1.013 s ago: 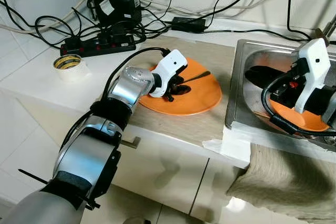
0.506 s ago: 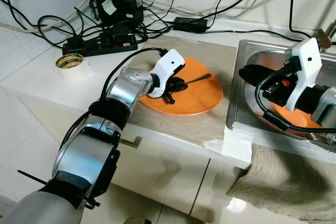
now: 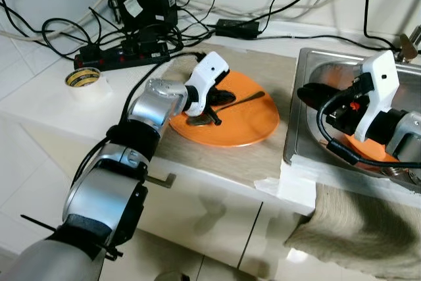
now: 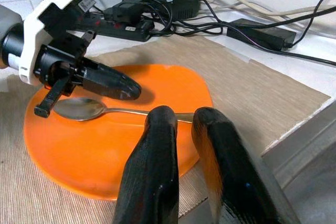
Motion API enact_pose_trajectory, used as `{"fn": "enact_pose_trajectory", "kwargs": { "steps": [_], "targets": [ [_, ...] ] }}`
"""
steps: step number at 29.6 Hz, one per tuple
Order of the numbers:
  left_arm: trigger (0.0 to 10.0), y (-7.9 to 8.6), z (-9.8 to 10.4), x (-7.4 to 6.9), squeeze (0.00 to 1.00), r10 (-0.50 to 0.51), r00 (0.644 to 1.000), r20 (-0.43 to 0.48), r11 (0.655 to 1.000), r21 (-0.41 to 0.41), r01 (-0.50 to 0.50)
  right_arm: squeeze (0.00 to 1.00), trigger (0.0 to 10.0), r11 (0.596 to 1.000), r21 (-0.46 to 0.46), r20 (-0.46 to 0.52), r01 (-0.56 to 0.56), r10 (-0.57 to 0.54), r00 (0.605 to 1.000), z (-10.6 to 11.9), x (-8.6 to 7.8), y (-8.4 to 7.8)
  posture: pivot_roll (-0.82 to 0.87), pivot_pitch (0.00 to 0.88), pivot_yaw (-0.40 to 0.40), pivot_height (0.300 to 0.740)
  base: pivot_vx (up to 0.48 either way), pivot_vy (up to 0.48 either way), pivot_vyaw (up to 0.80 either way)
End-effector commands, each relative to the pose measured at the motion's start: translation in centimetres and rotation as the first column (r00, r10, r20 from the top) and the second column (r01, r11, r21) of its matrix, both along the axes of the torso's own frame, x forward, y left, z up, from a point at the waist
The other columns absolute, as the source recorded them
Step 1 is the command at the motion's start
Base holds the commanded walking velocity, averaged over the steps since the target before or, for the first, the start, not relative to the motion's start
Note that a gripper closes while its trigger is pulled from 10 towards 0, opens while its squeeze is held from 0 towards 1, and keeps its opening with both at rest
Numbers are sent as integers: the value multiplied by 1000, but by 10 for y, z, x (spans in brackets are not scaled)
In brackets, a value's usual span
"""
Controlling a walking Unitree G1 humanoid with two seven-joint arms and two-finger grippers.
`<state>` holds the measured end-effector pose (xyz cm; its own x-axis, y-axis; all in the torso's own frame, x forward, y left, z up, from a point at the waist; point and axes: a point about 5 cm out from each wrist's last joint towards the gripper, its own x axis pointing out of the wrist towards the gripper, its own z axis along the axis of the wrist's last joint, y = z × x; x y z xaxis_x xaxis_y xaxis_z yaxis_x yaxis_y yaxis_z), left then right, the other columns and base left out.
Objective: Kitchen organization
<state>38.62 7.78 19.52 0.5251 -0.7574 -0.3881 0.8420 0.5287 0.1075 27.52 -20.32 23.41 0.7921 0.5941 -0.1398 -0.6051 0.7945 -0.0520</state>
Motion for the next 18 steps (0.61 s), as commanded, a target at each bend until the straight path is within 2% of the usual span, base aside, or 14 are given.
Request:
{"fn": "enact_pose_trajectory", "kwargs": {
  "steps": [1, 5, 6, 8, 9, 10, 13, 18],
  "targets": [
    [0, 0, 9, 1, 0, -26, 999, 32, 1000, 15, 26, 0, 10000, 1000, 2, 9, -6, 6, 1000, 0, 0, 3, -99, 0, 62, 740, 0, 0, 0],
    [0, -3, 9, -2, 0, -72, 994, 78, 995, 73, 66, 0, 10000, 1000, -1, 8, -5, 5, 1000, -1, 0, 3, -101, 0, 62, 740, 0, 0, 0],
    [10000, -3, 6, -5, 0, -118, 989, 91, 986, 128, 106, 0, 10000, 1000, -3, 6, -6, 6, 1000, -1, 0, 3, -102, 0, 62, 740, 0, 0, 0],
    [10000, -3, 5, -6, 0, -141, 987, 82, 981, 144, 129, 0, 10000, 1000, -4, 6, -7, 7, 1000, -1, 0, 3, -102, 0, 62, 740, 0, 0, 0],
    [10000, -2, 3, -7, 576, -164, 983, 78, 974, 170, 149, 0, 10000, 1000, -6, 6, -7, 7, 1000, -1, 0, 3, -104, 0, 63, 740, 0, 0, 0],
    [10000, 0, 1, -8, 1000, -197, 978, 69, 962, 206, 179, 0, 10000, 1000, -7, 8, -7, 7, 1000, 0, 0, 3, -104, 0, 63, 740, 0, 0, 0],
    [10000, 2, 1, -9, 1000, -239, 969, 58, 943, 250, 218, 0, 10000, 1000, -7, 7, -8, 8, 1000, 0, 0, 3, -104, 0, 64, 740, 0, 0, 0],
    [10000, 1, 5, -6, 1000, -235, 971, 53, 943, 255, 214, 0, 10000, 1000, -5, 5, -9, 9, 1000, -1, 0, 4, -107, 0, 68, 740, 0, 0, 0]
  ]
}}
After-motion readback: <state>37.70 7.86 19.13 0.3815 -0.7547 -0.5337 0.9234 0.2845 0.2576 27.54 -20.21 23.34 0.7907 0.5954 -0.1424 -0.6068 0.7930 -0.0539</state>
